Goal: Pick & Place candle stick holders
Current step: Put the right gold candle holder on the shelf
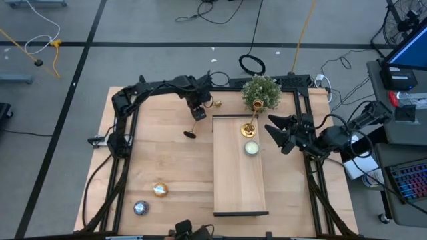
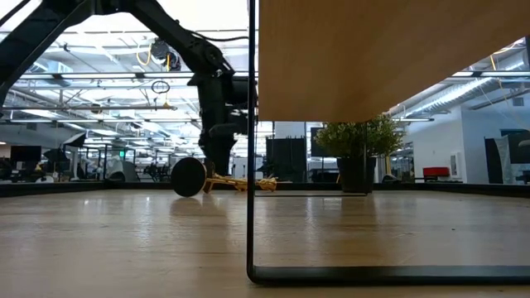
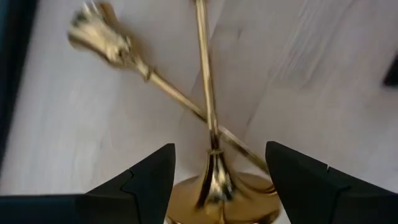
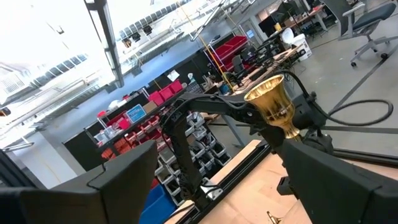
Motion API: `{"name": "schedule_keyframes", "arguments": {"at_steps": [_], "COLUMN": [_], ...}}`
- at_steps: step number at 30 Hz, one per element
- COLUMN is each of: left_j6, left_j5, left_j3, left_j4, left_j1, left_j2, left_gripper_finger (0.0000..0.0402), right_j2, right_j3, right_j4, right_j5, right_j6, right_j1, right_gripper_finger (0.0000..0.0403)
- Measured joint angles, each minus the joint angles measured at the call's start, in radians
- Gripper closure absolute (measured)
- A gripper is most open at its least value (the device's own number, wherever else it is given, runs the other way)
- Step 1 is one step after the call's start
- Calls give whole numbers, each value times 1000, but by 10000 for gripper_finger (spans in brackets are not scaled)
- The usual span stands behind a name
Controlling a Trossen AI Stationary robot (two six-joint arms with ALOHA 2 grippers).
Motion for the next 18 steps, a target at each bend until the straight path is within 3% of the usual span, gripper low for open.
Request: {"name": "schedule_keyframes", "arguments": {"at_steps": [7,10,14,18], "left_j6": [-19,-20,-25,-23], "left_j5": [-10,-10,0,18], "left_j3": [-47,-47,-47,-46], "left_j4": [15,18,10,3], "left_j1": [17,20,19,19], "left_j2": [0,-1,-1,-3], "left_gripper_finger": [151,174,250,355], "right_j2": [0,0,0,0], "right_j3": [0,0,0,0], "right_j4": [13,17,22,22], "right_j5": [0,1,1,1], "right_j6": [0,0,0,0], "right_j1": [0,0,0,0], "right_gripper_finger": [60,60,60,60]}}
